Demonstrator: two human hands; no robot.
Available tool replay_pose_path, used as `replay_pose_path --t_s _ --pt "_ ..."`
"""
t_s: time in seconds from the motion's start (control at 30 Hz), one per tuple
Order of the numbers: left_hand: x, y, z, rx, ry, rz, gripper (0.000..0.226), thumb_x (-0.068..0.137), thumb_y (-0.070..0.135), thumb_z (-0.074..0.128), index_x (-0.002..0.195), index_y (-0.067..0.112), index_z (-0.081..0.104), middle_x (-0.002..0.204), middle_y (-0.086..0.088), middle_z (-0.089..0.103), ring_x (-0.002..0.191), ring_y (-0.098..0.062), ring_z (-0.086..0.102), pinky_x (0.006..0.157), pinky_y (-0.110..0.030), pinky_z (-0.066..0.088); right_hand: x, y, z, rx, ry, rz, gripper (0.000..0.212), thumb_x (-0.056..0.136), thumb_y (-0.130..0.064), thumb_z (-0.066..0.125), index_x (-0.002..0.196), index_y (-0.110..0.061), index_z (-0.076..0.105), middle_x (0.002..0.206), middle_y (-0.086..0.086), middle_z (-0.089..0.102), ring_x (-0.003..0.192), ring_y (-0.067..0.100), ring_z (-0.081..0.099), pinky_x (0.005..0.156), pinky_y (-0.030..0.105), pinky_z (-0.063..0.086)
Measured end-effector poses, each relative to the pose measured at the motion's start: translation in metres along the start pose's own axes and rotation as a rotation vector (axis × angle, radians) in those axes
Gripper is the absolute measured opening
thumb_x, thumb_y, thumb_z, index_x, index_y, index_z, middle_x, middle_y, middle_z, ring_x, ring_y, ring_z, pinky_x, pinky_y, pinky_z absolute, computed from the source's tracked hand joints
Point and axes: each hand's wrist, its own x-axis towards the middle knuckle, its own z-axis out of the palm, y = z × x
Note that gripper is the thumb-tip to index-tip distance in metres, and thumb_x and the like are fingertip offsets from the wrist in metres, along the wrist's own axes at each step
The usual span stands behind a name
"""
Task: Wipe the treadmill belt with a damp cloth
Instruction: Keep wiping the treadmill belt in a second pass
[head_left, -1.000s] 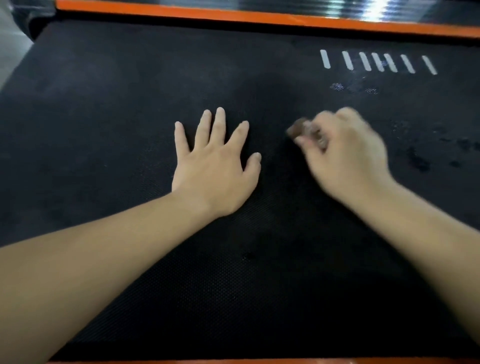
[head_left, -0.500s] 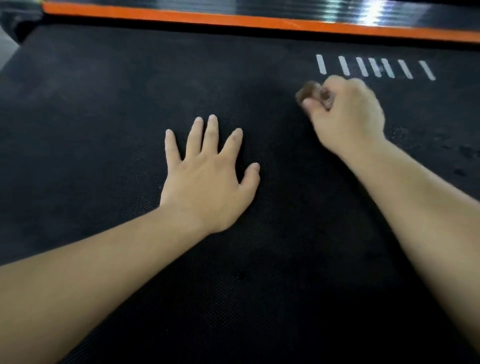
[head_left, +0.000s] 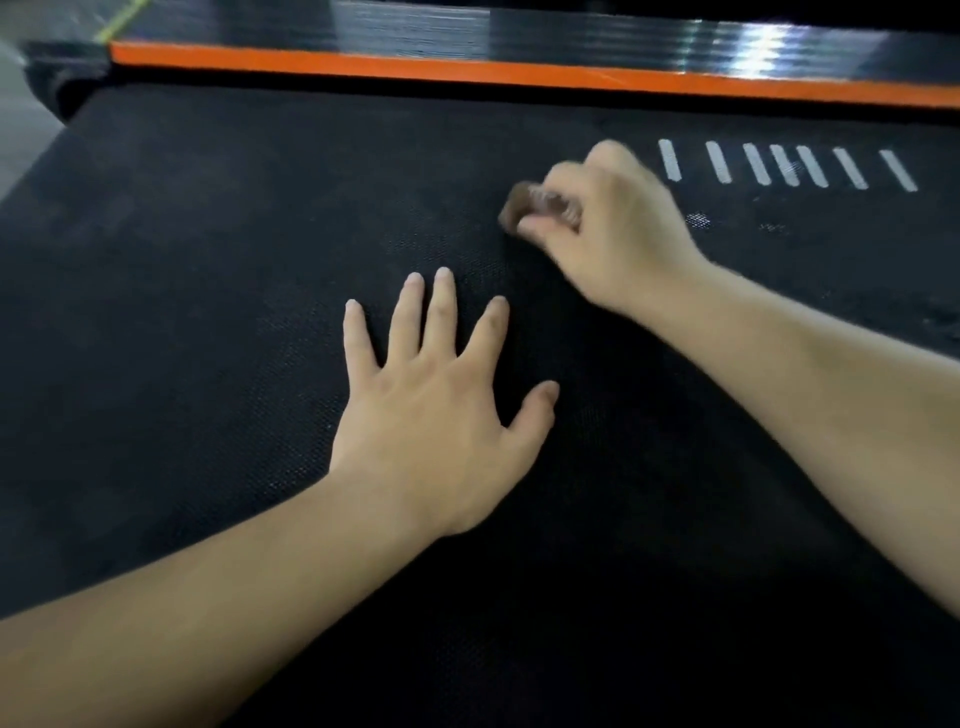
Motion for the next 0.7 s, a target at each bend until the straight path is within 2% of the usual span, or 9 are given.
replay_pose_path --t_s 0.1,0.13,0.27,0.3,0.4,0.43,0.57,0.6,0.7 --pt "0.001 0.0 -0.001 -0.001 0.004 0.005 0.084 0.09 0.077 0.01 0.161 0.032 0.013 0.171 -0.01 0.002 0.157 -0.027 -0.009 0.122 -0.063 -0.003 0.043 0.028 -0.003 0.017 0.089 0.287 0.029 0.093 -0.043 0.062 0.109 -0.018 0.064 0.112 0.011 0.052 0.101 0.03 0.055 0.081 0.037 0.042" --pt "0.001 0.0 -0.001 -0.001 0.007 0.007 0.084 0.09 0.077 0.011 0.161 0.032 0.015 0.171 -0.011 0.004 0.157 -0.028 -0.007 0.122 -0.063 -0.002 0.05 0.028 0.0 0.007 0.104 0.303 0.029 0.093 -0.042 0.062 0.11 -0.018 0.064 0.114 0.011 0.053 0.104 0.031 0.055 0.082 0.036 0.042" --pt "0.0 0.0 -0.002 -0.002 -0.001 0.005 0.084 0.09 0.077 0.012 0.161 0.032 0.016 0.171 -0.011 0.005 0.157 -0.028 -0.007 0.122 -0.063 -0.001 0.049 0.001 0.016 0.028 0.012 0.006 0.027 0.091 -0.043 0.064 0.102 -0.019 0.066 0.098 0.006 0.05 0.087 0.023 0.049 0.074 0.032 0.038" --pt "0.001 0.0 -0.002 -0.001 -0.001 0.005 0.084 0.09 0.078 0.012 0.161 0.032 0.016 0.171 -0.011 0.005 0.157 -0.028 -0.007 0.122 -0.063 -0.001 0.055 0.006 0.015 0.018 0.015 0.029 0.026 0.09 -0.045 0.064 0.1 -0.02 0.066 0.097 0.004 0.051 0.086 0.022 0.05 0.073 0.032 0.037" --pt "0.001 0.0 -0.001 -0.008 0.012 0.012 0.083 0.091 0.078 0.014 0.161 0.032 0.018 0.17 -0.01 0.007 0.157 -0.028 -0.005 0.122 -0.063 0.0 0.09 0.028 0.009 -0.022 0.095 0.314 0.028 0.09 -0.047 0.062 0.105 -0.025 0.067 0.112 0.007 0.062 0.101 0.028 0.06 0.079 0.035 0.045" --pt "0.001 0.0 -0.001 -0.008 0.013 0.014 0.083 0.091 0.078 0.014 0.161 0.032 0.018 0.17 -0.01 0.007 0.157 -0.028 -0.005 0.122 -0.063 0.0 0.093 0.025 0.011 -0.035 0.109 0.33 0.027 0.09 -0.046 0.062 0.106 -0.025 0.067 0.115 0.007 0.061 0.103 0.029 0.06 0.082 0.037 0.048" --pt "0.001 -0.001 -0.001 -0.014 0.014 0.011 0.082 0.091 0.077 0.016 0.16 0.033 0.019 0.17 -0.01 0.008 0.157 -0.027 -0.004 0.123 -0.063 0.0 0.084 0.004 0.024 0.005 0.031 0.064 0.027 0.088 -0.048 0.064 0.103 -0.025 0.066 0.102 0.003 0.059 0.092 0.024 0.056 0.075 0.034 0.044" --pt "0.001 -0.001 -0.001 -0.016 0.016 0.014 0.082 0.092 0.077 0.017 0.16 0.032 0.02 0.17 -0.01 0.008 0.157 -0.027 -0.004 0.123 -0.063 0.0 0.086 0.013 0.018 -0.022 0.039 0.091 0.029 0.088 -0.049 0.063 0.103 -0.024 0.066 0.102 0.004 0.063 0.094 0.026 0.058 0.073 0.033 0.042" --pt "0.001 -0.001 0.0 -0.012 0.023 0.028 0.081 0.093 0.076 0.017 0.16 0.031 0.02 0.17 -0.011 0.008 0.157 -0.028 -0.004 0.123 -0.063 0.0 0.096 0.053 -0.003 -0.137 0.103 0.381 0.029 0.089 -0.045 0.061 0.105 -0.021 0.065 0.11 0.007 0.066 0.1 0.03 0.061 0.075 0.034 0.044"
